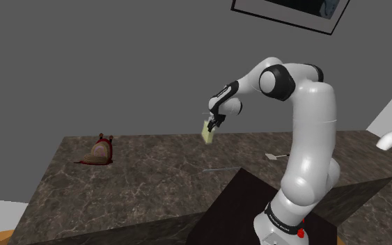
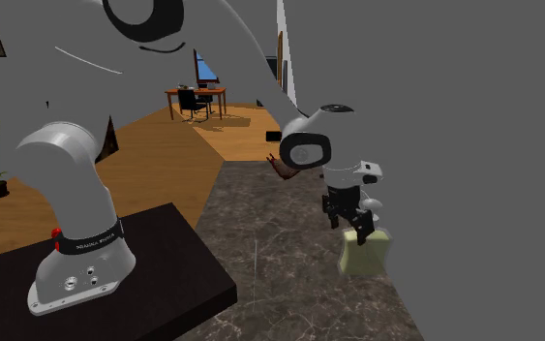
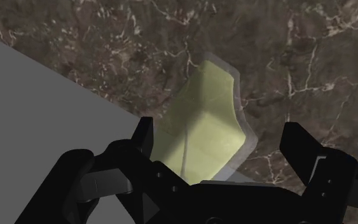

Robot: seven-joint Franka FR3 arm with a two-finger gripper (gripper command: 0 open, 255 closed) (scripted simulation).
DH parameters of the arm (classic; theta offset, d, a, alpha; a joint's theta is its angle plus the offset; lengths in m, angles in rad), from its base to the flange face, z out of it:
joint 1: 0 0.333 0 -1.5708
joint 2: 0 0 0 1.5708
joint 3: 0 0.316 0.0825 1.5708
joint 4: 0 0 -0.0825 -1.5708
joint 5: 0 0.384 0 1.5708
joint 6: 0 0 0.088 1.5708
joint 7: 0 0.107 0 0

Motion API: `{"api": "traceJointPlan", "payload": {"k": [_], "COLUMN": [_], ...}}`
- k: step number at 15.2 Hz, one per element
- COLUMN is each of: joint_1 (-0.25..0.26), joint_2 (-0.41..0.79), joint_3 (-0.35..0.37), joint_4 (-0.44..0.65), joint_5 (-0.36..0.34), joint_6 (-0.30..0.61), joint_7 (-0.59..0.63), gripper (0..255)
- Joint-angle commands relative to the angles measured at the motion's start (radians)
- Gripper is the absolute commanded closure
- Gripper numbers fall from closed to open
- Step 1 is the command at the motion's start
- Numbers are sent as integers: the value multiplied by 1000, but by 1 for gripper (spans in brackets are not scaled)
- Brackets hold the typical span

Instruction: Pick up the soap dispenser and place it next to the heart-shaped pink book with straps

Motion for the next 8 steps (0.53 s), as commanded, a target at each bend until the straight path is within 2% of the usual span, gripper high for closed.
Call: {"api": "traceJointPlan", "payload": {"k": [1,8], "joint_1": [-11,-25], "joint_2": [28,75], "joint_3": [11,29], "joint_4": [9,28], "joint_5": [13,31], "joint_6": [20,47], "joint_7": [-11,-23], "gripper": [0,0]}}
